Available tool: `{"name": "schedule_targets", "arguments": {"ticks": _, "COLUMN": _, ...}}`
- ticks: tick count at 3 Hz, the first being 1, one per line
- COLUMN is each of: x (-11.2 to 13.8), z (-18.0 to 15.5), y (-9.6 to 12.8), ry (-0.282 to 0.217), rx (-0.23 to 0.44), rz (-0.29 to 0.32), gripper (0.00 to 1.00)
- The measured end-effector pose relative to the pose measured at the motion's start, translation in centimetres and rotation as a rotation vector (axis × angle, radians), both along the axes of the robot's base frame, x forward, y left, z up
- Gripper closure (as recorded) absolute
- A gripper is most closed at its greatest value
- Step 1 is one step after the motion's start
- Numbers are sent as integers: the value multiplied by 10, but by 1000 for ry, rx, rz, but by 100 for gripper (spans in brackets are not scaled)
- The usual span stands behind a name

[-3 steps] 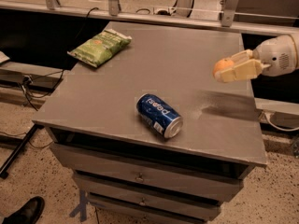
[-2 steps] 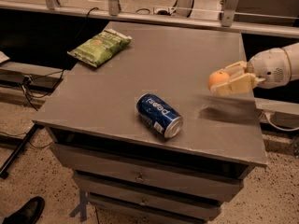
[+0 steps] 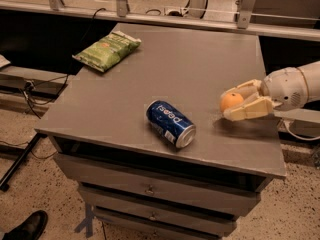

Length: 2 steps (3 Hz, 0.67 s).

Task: Move orange near pepsi can

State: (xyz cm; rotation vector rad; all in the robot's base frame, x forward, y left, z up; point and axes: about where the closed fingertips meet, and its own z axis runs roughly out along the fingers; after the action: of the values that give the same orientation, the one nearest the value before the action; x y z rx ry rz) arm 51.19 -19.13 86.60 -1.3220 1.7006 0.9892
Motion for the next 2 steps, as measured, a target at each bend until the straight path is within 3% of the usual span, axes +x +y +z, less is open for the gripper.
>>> {"name": "schedule_targets", "arguments": {"ticks": 2, "x": -28, "z": -8, "y": 20, "ry": 19, "rx": 85, "rz": 55, "gripper": 100}}
